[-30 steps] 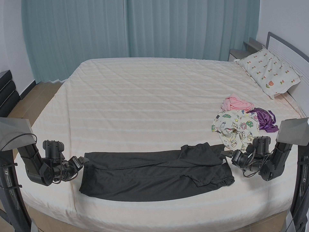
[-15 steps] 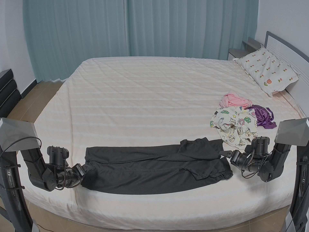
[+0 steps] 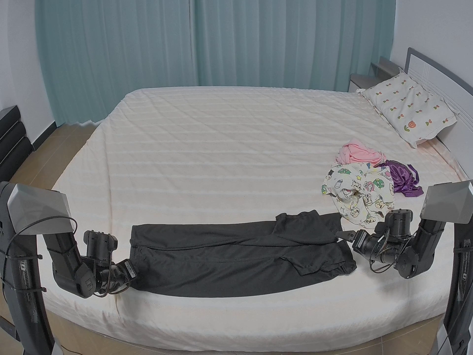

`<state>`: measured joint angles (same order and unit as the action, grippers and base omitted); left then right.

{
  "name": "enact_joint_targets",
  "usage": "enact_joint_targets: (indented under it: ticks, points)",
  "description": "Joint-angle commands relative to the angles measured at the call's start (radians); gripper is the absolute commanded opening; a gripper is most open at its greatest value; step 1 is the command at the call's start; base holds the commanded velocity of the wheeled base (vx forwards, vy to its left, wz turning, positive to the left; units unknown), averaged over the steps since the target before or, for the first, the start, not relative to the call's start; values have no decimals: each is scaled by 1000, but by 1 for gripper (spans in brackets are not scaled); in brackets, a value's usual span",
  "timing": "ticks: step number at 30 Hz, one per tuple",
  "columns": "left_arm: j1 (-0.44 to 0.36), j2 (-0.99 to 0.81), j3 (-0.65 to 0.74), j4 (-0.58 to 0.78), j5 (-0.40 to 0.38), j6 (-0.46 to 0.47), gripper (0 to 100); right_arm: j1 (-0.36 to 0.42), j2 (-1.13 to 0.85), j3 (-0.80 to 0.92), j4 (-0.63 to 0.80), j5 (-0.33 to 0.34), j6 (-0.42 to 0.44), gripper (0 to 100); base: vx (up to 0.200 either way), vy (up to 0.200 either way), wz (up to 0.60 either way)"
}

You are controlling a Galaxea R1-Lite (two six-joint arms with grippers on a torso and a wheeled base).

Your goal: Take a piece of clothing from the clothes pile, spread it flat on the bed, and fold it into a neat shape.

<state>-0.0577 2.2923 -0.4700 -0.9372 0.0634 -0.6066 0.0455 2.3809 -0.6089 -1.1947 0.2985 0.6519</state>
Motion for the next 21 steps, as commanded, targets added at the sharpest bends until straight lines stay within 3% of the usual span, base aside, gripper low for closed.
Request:
enact_joint_targets:
  ticks: [1, 4, 15, 16, 21]
  points:
    - [-2, 16, 28, 5, 35, 11, 0, 0, 3, 0, 0, 1, 0, 100, 0, 0, 0]
    - [1, 13, 44, 6, 70, 13, 0, 0, 3, 0, 0, 1, 0, 100, 0, 0, 0]
    - [6, 18, 87, 6, 79, 53, 0, 0, 3, 0, 1, 1, -2, 100, 0, 0, 0]
    - [6, 18, 87, 8, 79, 53, 100, 0, 3, 0, 1, 1, -2, 100, 0, 0, 0]
    - [10, 9, 83, 0, 78, 51, 100, 0, 1, 0, 1, 1, -2, 100, 0, 0, 0]
